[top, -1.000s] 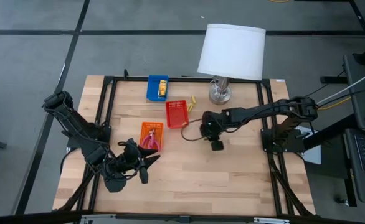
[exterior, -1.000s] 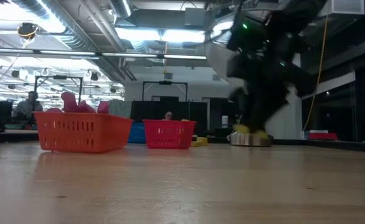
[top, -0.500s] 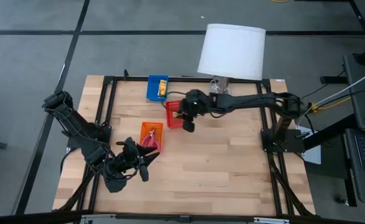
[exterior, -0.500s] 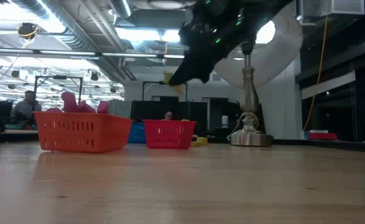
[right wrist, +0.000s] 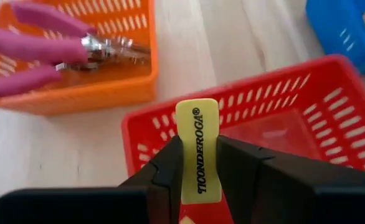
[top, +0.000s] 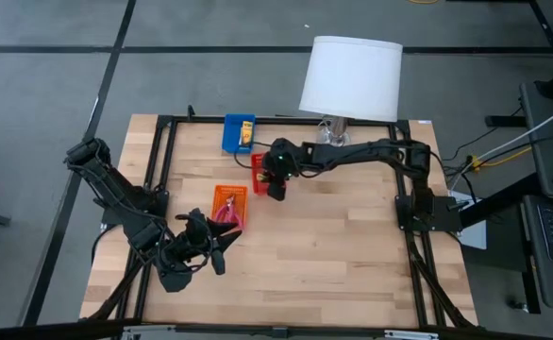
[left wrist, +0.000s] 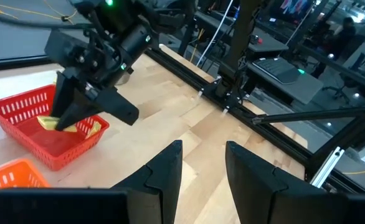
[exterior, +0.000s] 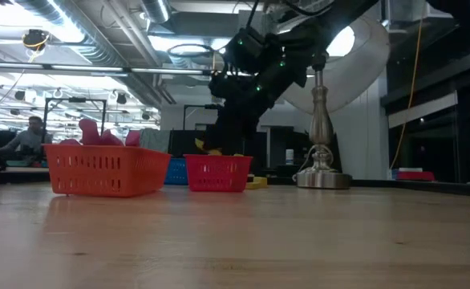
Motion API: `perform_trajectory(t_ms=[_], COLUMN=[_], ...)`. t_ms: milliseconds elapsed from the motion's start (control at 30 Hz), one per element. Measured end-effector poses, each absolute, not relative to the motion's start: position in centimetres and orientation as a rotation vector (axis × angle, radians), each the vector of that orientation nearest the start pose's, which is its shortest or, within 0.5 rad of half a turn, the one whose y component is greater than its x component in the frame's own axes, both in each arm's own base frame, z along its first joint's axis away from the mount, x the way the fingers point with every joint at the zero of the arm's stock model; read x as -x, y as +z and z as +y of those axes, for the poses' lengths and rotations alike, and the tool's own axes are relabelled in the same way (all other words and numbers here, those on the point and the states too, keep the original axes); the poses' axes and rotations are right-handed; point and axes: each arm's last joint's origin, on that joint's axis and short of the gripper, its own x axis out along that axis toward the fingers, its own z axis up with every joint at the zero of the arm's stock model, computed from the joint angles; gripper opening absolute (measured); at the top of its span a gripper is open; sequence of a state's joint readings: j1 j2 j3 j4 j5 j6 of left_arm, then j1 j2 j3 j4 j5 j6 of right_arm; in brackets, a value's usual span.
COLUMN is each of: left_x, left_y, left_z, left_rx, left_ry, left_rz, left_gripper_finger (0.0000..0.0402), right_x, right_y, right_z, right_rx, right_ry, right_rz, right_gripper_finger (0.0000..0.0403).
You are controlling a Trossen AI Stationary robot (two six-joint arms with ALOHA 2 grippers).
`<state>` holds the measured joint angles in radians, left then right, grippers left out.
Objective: Pick & Place School Supplies
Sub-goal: Put the yellow eraser into the red bin
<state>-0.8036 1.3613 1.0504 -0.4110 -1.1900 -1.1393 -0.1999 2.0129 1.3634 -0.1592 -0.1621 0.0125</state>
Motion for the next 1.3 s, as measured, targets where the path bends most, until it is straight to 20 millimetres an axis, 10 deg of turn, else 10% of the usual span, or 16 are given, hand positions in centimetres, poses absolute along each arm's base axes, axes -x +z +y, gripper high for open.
perform_trajectory(t_ms=[433, 1300], left_x=[-21.0, -21.0], left_y=[29.2, 29.1], left_z=[-18.0, -17.9], left_rx=[0.499, 0.493], left_ry=[0.520, 0.520], left_rz=[0.138, 0.142], left_gripper_finger=[0.0118, 0.0118], right_x=[-42.1, -40.9], right_y=[17.3, 19.1], right_z=[-9.0, -7.7], right_rx=[-0.146, -0.175], right_ry=[-0.077, -0.179], right_rz=[0.794, 0.867], right_gripper_finger=[0.0131, 0.0083])
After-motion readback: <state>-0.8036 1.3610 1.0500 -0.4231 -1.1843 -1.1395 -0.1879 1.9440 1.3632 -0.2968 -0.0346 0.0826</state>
